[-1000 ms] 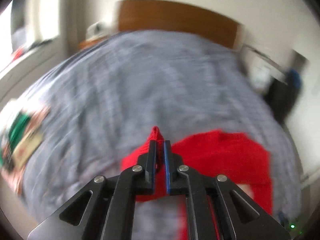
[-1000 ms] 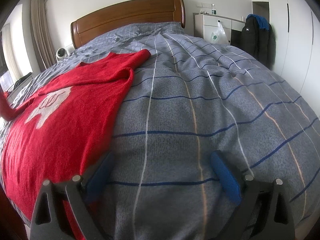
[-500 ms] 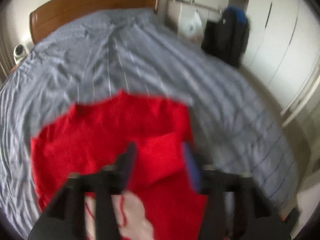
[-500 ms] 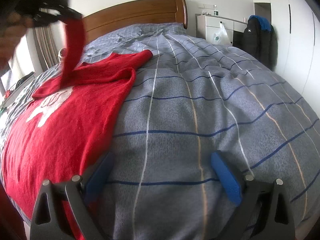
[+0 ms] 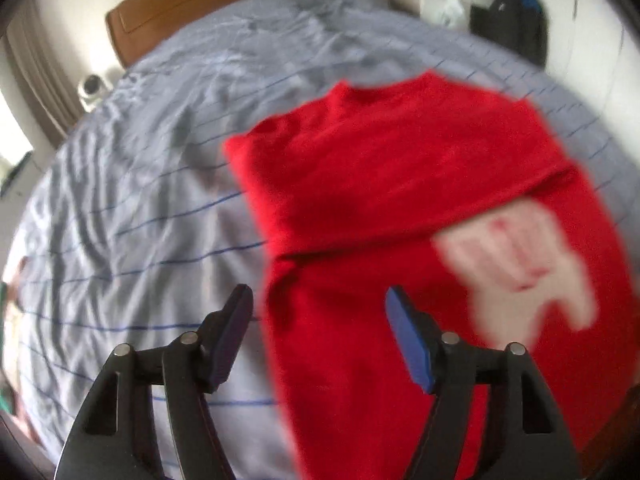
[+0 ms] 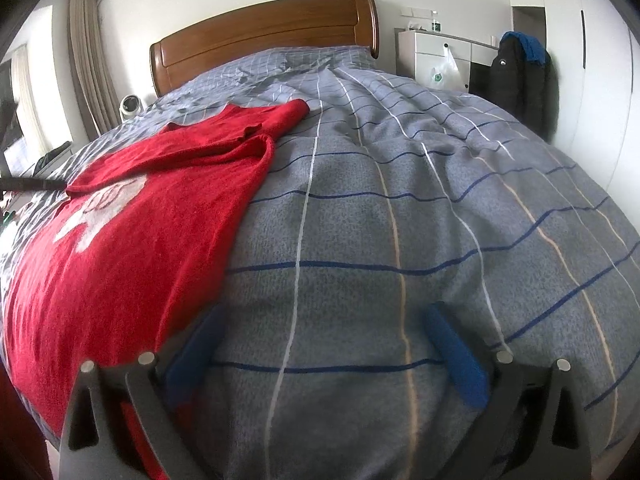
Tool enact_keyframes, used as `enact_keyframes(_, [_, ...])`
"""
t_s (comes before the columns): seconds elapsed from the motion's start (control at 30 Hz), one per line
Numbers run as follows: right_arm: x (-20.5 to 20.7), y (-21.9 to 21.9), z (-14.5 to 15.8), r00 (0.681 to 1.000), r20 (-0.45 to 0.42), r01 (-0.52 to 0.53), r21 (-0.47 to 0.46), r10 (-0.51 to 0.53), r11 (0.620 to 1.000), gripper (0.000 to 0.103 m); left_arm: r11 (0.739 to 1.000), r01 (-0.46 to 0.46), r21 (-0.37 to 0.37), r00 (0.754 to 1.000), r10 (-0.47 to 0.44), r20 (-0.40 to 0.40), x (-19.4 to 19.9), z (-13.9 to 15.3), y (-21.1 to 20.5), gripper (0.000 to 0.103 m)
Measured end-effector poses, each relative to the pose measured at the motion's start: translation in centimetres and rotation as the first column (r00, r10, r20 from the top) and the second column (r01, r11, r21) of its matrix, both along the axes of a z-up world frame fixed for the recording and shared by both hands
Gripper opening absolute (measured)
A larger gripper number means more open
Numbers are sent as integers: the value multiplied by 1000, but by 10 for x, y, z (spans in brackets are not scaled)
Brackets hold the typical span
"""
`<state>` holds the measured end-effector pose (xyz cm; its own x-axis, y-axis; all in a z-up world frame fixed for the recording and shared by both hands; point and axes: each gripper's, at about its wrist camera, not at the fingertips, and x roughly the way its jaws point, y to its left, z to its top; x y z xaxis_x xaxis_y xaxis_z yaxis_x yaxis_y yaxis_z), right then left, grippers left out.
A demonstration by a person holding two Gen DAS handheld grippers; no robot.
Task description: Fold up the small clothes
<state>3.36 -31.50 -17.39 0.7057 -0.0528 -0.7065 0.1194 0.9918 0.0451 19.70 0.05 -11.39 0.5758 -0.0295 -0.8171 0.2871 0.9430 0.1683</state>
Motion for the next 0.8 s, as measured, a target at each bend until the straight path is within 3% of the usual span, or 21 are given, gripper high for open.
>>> enact_keyframes(0.07, [0,1,0,1000,1,1,-3,-1,1000,101,998,-62,7,998,62,30,14,-10,6,62])
enact_keyframes(0.13, [0,1,-1,1000,2,2,-6,-2,1000,101,981,-175,-79,984,178,29,27,-15,21,16])
enact_keyframes(0.17, [0,2,-1,1000,3,3,-9,-3,1000,101,966,-229,-122,973,232,7,30,-20,30,10])
enact_keyframes(0.23, [0,3,-1,1000,5,4,-14,-4,1000,101,927,-298,-226,953,301,-26,30,-28,46,10])
enact_keyframes(0.33, [-1,3,-1,1000,7,5,-17,-4,1000,101,932,-291,-214,955,298,-1,21,-27,43,10])
enact_keyframes(0.4, [0,3,-1,1000,8,5,-21,-5,1000,101,940,-280,-196,958,286,2,14,-25,42,16])
enact_keyframes(0.47, [0,3,-2,1000,8,5,-25,-5,1000,102,941,-286,-181,957,291,0,4,-22,47,35])
enact_keyframes(0.5, [0,3,-2,1000,8,5,-25,-5,1000,102,939,-296,-174,954,301,-1,-4,-20,52,59])
enact_keyframes(0.53, [0,3,-2,1000,8,5,-24,-5,1000,102,936,-305,-177,951,310,3,-16,-16,57,72])
enact_keyframes(0.7, [0,3,-1,1000,-5,9,-19,-9,1000,102,938,-242,-249,970,239,-44,-74,-2,63,76])
enact_keyframes(0.8, [-5,3,8,999,-31,36,-14,-36,999,102,951,-187,-245,982,185,-30,-108,2,50,87])
